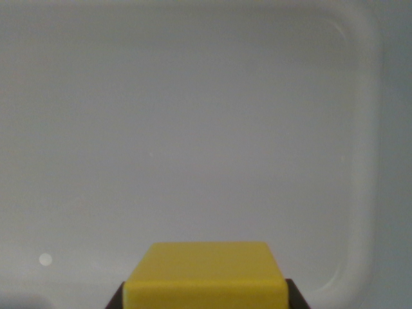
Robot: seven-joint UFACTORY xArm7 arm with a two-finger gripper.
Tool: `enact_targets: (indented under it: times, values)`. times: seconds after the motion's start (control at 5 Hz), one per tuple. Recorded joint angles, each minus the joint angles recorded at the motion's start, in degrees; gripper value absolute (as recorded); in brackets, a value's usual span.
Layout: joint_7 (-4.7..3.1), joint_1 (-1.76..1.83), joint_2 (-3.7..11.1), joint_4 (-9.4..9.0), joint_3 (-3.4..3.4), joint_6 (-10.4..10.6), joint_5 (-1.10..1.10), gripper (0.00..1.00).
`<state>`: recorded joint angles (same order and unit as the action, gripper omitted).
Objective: Pick yellow cube
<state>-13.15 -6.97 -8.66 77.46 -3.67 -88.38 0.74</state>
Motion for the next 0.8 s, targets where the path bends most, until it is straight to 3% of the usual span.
enact_targets:
  times: [0.8]
  values:
    - [0.05, 0.01, -0.37, 0.62, -0.01, -0.99, -0.05, 1.0]
